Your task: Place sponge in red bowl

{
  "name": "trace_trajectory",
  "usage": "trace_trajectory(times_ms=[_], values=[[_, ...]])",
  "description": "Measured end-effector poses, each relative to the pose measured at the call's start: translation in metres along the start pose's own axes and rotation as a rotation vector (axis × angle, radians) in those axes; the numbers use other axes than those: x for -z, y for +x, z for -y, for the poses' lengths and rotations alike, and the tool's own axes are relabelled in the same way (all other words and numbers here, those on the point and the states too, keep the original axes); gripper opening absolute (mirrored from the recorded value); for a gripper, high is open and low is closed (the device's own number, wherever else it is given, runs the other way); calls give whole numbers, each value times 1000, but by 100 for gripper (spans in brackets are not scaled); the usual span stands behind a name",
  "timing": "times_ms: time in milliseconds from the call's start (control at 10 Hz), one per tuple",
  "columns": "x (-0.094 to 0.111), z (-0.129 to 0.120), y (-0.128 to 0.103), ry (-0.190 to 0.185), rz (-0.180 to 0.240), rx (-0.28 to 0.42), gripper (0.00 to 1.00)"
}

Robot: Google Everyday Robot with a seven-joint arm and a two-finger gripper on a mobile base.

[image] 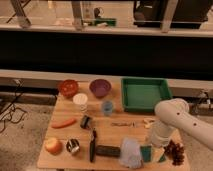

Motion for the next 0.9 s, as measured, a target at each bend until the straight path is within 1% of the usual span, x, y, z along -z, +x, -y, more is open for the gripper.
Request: trace_trajectory(times_ms=[100, 200, 300, 400, 600, 700, 900], values=[[0, 1, -1, 0, 5, 6, 13], [0, 3, -4, 4, 20, 14, 13], [2, 14, -17, 11, 50, 33, 13], [2, 22, -26, 20, 64, 44, 13], [5, 49, -52, 43, 100, 74, 13], [8, 67, -64, 55, 115, 93, 13], [15, 95, -74, 78, 129, 116, 13]])
